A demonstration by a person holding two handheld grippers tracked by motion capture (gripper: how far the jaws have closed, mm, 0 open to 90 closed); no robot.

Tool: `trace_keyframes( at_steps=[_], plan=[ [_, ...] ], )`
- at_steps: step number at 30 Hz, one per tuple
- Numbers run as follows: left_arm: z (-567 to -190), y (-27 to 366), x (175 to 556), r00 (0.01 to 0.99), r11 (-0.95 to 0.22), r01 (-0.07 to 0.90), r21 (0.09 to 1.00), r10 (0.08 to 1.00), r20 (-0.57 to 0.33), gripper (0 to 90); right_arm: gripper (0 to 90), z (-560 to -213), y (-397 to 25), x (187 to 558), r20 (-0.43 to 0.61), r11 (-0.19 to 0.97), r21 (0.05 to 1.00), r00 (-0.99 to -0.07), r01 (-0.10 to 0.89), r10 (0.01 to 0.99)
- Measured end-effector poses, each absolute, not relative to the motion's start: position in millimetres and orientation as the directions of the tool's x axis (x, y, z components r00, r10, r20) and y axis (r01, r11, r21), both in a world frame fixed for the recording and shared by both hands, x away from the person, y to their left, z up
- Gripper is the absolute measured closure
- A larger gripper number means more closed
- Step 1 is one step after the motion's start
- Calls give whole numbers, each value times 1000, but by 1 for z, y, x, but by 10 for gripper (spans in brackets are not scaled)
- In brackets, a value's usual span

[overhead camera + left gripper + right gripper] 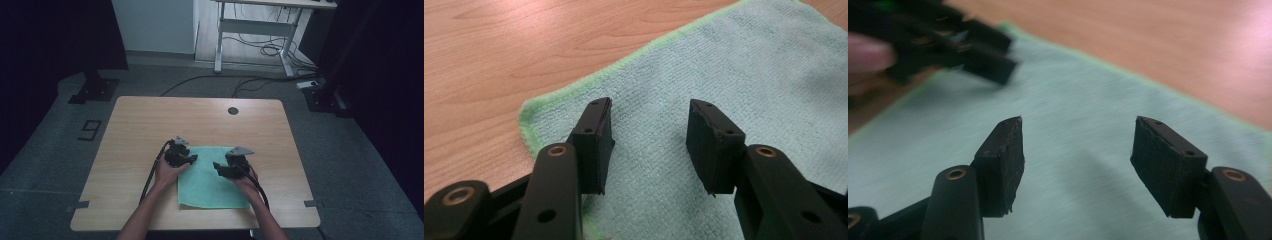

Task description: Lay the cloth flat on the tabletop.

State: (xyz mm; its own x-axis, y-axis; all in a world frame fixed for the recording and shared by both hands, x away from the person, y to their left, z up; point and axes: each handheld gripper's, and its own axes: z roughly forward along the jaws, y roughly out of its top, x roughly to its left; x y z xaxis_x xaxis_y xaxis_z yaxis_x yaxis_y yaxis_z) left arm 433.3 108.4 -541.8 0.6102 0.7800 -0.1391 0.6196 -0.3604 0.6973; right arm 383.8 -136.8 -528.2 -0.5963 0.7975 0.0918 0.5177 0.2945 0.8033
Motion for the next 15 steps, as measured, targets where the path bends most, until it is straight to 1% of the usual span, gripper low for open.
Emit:
trace_keyframes(
  at_steps=[4, 6, 11, 13, 15],
  plan=[
    [-542, 107, 436, 608, -352, 621, 700, 780, -147, 533, 355, -541, -124, 368, 71, 352, 779, -632, 518, 772],
    [-542, 105, 439, 613, -358, 616, 702, 777, -142, 534, 339, -548, -122, 370, 57, 372, 754, -618, 541, 784],
    [-542, 99, 450, 616, -359, 617, 700, 774, -146, 529, 337, -552, -125, 375, 15, 375, 757, -587, 535, 809],
    [-542, 97, 453, 617, -360, 620, 697, 773, -150, 522, 343, -552, -129, 381, 22, 357, 762, -572, 540, 820],
    [-540, 99, 452, 613, -352, 625, 697, 774, -160, 510, 337, -552, -130, 382, 23, 363, 759, -579, 541, 815]
  ],
)
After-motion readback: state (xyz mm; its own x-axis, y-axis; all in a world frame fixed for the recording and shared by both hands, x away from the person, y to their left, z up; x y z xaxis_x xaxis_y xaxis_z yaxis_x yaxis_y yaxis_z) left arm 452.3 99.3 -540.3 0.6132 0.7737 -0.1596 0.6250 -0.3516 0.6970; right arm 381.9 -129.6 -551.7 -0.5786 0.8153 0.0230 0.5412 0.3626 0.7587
